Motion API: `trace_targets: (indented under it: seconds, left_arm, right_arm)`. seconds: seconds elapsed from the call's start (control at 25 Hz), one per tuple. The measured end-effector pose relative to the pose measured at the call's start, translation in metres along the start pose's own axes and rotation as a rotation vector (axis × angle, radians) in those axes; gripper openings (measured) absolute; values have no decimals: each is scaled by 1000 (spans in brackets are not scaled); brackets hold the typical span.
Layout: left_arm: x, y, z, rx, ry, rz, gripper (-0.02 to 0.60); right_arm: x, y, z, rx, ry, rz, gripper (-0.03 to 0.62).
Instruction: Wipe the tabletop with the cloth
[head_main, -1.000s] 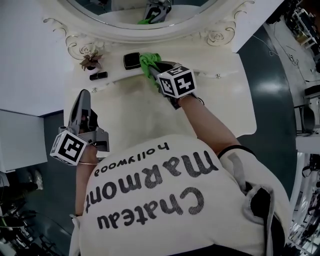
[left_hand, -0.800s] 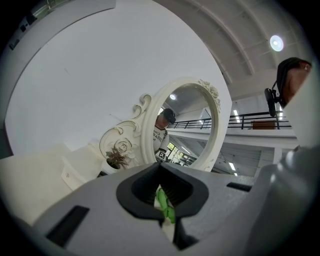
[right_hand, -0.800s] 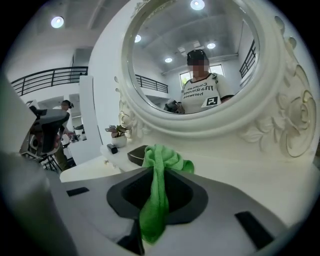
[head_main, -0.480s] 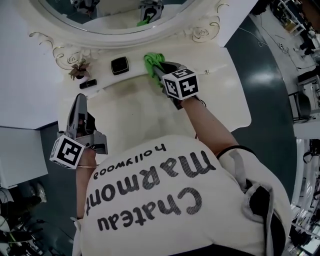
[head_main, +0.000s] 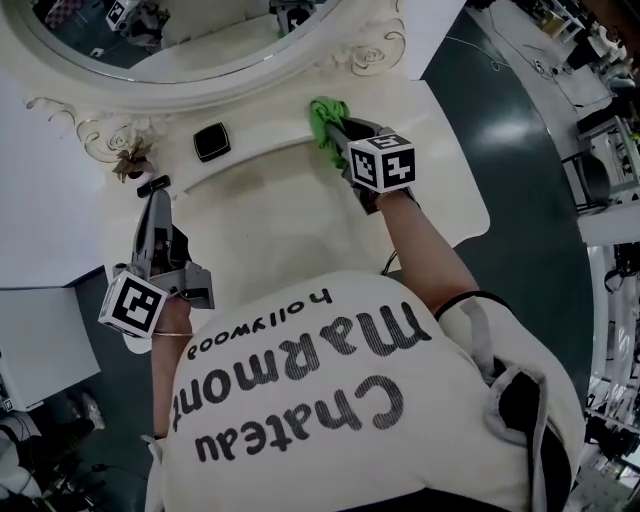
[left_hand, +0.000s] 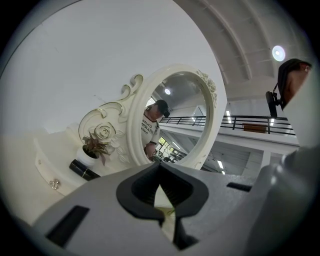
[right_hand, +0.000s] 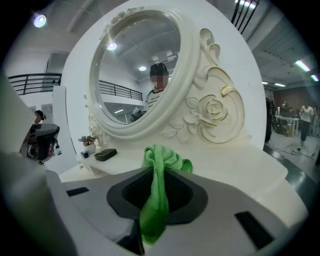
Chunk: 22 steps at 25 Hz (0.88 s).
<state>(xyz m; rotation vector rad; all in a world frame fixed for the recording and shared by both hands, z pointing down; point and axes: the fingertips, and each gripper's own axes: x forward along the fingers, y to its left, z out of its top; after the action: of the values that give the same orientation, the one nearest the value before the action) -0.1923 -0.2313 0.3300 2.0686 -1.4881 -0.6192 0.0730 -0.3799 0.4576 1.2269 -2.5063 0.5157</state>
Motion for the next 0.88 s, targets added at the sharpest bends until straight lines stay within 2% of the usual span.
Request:
trace_targets:
  seconds: [0.4, 0.88]
  left_arm:
    - [22, -9, -13, -36, 24, -61, 9]
    - [29, -9, -18, -50, 46, -73, 8]
  right_arm:
    - [-31, -58, -4, 83, -15, -116, 81]
    - [-60, -117, -5, 184, -42, -231, 80]
